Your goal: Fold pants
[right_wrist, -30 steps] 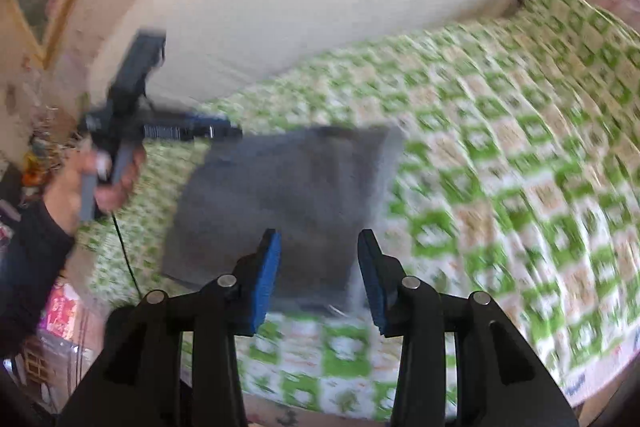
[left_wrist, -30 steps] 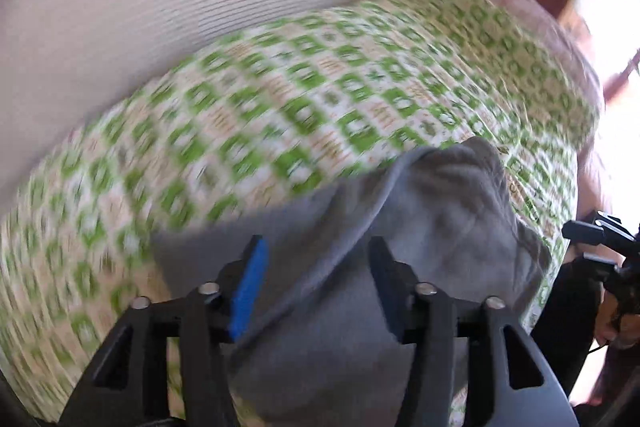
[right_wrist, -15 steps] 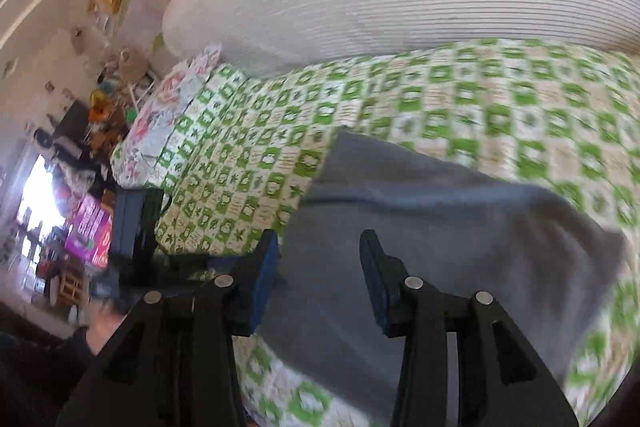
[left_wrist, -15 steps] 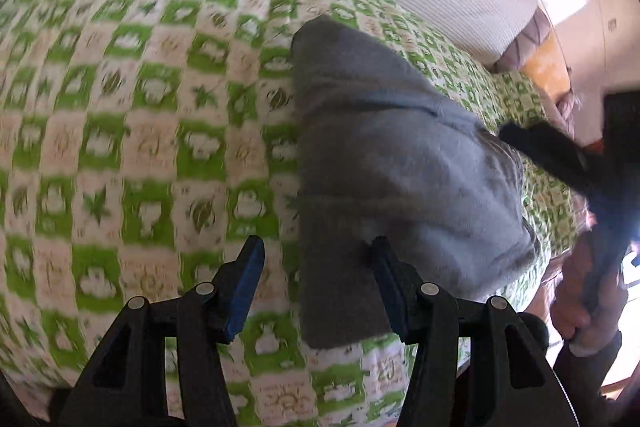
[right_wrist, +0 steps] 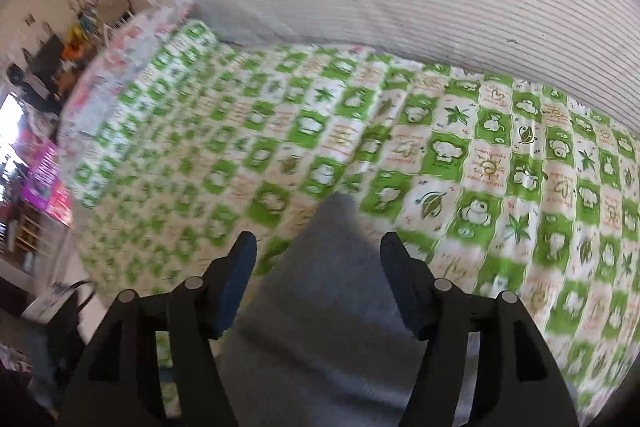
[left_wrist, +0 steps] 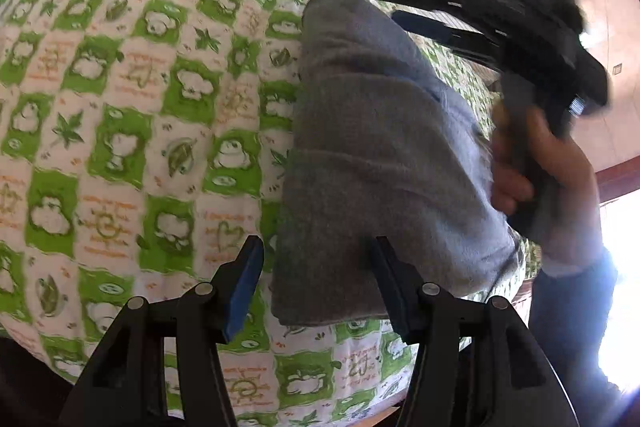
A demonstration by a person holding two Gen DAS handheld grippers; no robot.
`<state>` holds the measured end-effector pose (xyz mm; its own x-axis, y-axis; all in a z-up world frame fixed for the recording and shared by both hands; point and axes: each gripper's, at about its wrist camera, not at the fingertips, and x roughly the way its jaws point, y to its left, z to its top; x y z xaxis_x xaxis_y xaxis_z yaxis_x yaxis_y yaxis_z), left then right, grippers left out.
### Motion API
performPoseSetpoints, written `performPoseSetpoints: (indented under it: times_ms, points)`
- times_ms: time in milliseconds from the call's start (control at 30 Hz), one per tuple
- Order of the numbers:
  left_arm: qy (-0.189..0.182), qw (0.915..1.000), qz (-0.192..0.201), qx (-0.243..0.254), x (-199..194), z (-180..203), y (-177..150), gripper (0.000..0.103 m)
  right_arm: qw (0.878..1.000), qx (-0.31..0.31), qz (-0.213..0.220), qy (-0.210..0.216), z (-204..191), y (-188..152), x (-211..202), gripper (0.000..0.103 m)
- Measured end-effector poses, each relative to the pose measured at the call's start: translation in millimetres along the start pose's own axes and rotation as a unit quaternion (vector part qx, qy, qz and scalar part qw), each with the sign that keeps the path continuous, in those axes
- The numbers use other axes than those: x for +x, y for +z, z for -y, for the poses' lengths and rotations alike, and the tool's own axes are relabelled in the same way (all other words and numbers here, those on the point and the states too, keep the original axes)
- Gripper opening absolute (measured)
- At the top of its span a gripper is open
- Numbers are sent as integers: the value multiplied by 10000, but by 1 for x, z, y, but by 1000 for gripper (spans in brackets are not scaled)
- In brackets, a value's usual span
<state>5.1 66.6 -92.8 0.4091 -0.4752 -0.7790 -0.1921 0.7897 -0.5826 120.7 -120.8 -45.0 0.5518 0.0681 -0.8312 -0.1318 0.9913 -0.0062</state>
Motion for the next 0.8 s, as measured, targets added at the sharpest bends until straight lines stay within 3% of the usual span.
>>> performPoseSetpoints:
  times_ms: [67,100,133,167,300,367,400,467,533,567,633,733,800]
  points:
    - [-38,10000,18,-29,5,0,-3,52,9998,-15,-196,-22,4,1,21,66]
    - [-199,9998,1,-45,7,1,-4,32,9997,-56,-249,-16,5,0,28,58]
    - [-262,9996,17,-56,6,2,-7,23,9995,-134,-267,-31,4,-1,33,39]
    - [-264,9996,78,-13,3,5,-8,21,9995,-171,-262,-102,4,-2,37,14]
    - [-266,9989,278,277,-14,24,-17,17,9998,-61,128,-119,8,9,21,12]
    - [-203,9990,158,375,-12,25,-26,16,9991,39,311,-287,16,14,18,10]
    - [-156,9993,110,333,-10,21,-32,16,9991,170,286,-276,21,16,23,3]
    - [-136,9998,67,118,-8,8,-39,17,9985,415,154,-331,33,14,40,3]
    - [-244,9996,-36,-116,-13,1,-35,27,9983,568,-51,-73,37,8,54,3]
    - [-206,9997,-57,-93,-16,2,-33,29,9984,544,19,-123,35,6,51,3]
    - [57,10000,7,48,-23,5,-29,43,9985,464,250,-126,30,6,35,7]
    - [203,9995,145,188,-32,8,-23,50,9974,486,500,-188,24,-1,-5,23]
    - [112,9997,177,117,-33,8,-19,53,9959,544,698,-175,23,-12,-31,69]
